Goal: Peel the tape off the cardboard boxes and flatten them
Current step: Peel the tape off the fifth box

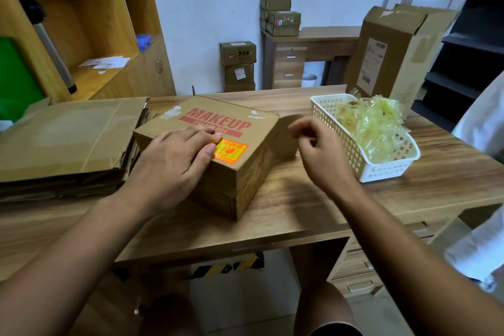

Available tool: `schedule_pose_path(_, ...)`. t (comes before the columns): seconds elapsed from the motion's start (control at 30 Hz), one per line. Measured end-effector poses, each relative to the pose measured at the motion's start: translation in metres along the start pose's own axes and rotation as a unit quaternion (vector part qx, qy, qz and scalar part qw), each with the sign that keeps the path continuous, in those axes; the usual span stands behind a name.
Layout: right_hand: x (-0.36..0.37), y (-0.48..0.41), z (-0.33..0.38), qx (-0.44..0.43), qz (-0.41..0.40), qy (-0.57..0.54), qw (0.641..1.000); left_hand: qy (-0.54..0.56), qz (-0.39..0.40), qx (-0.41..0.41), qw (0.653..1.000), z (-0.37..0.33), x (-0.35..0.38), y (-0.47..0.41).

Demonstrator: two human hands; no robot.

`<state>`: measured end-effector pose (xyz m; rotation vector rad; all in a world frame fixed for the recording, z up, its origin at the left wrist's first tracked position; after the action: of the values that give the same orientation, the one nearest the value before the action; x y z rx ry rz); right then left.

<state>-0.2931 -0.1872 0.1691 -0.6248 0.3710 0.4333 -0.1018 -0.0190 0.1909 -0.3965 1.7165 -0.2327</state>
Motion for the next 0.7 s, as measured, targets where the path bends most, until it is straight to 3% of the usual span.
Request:
schedule_pose_path(0.13, 0.033, 0.042, -0.019, 0.043, 0.025, -0.188, 0.981, -0.017, 0.028, 0.037, 0.999, -0.017, -0.005, -0.009)
schedule_pose_path(0.27, 0.054, 0.052, -0.012, 0.014, 0.025, -0.262, 0.965, -0.011, 0.086, 0.076, 0.993, -0.031, 0.007, -0.02)
schedule_pose_path(0.37, 0.054, 0.049, -0.009, -0.003, 0.003, -0.289, 0.957, -0.053, 0.116, 0.097, 0.987, -0.036, 0.017, -0.023)
schedule_pose_path(0.7, 0.057, 0.045, -0.024, -0.017, -0.035, -0.282, 0.959, -0.086, 0.103, 0.102, 0.986, -0.035, 0.022, -0.021)
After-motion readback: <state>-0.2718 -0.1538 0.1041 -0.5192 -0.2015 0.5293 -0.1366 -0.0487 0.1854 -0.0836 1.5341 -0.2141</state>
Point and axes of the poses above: each hand's wrist, its own y-axis away from the middle knuckle, its own x-axis out of the palm, z = x × y, the point moved 9 cm from there along -y, towards the middle knuckle, and after that the axes turned 7 degrees about z, right-handed, at the moved point
